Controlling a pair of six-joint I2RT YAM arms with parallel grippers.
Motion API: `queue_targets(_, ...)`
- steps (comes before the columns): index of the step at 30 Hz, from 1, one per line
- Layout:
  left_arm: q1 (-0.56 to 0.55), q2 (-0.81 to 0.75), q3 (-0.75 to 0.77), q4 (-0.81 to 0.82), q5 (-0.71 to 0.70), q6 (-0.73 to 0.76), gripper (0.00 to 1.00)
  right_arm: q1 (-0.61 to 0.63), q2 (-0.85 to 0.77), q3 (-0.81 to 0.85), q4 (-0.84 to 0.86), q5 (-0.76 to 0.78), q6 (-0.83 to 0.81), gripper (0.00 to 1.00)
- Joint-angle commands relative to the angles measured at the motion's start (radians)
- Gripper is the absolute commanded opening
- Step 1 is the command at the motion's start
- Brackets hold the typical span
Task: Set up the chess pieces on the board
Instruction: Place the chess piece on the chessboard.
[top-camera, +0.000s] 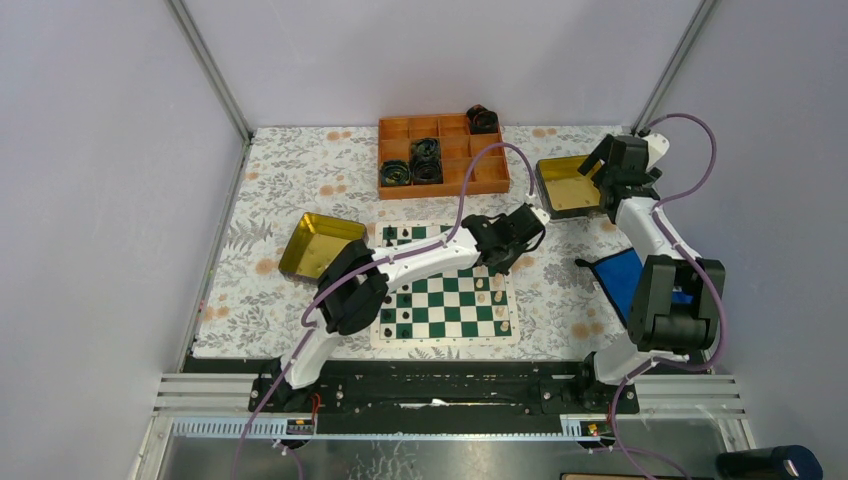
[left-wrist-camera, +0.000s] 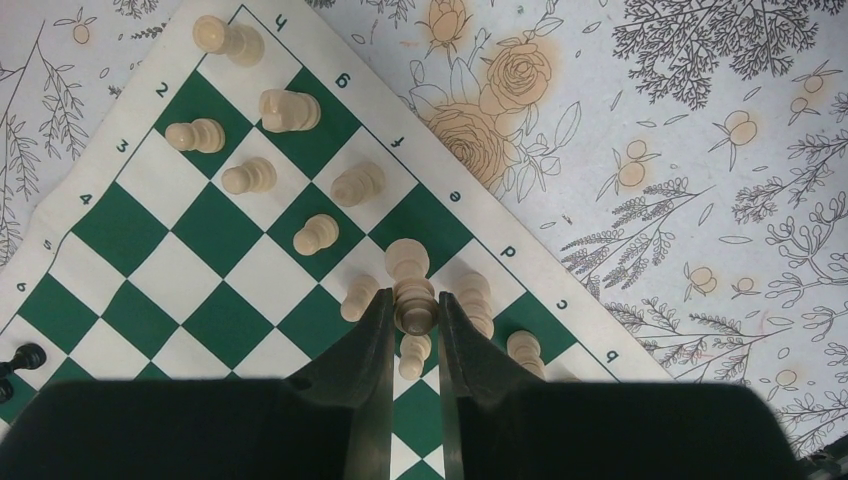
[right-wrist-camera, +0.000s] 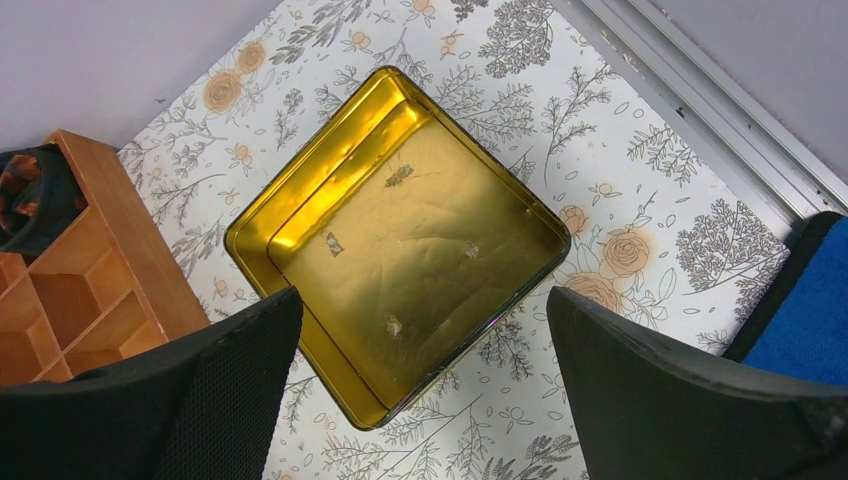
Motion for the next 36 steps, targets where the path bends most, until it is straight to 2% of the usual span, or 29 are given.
queue_targets(1, 0.010, 0.009, 0.013, 0.028, -0.014, 0.004, 0.00, -0.006, 0.011, 0.049, 0.045, -0.004, 0.011, 1.00)
queue_targets(36, 0.051, 0.054, -0.030, 0.090, 0.093, -0.036, 0.01, -0.006, 0.068, 0.064, 0.059, -0.015, 0.004, 1.00)
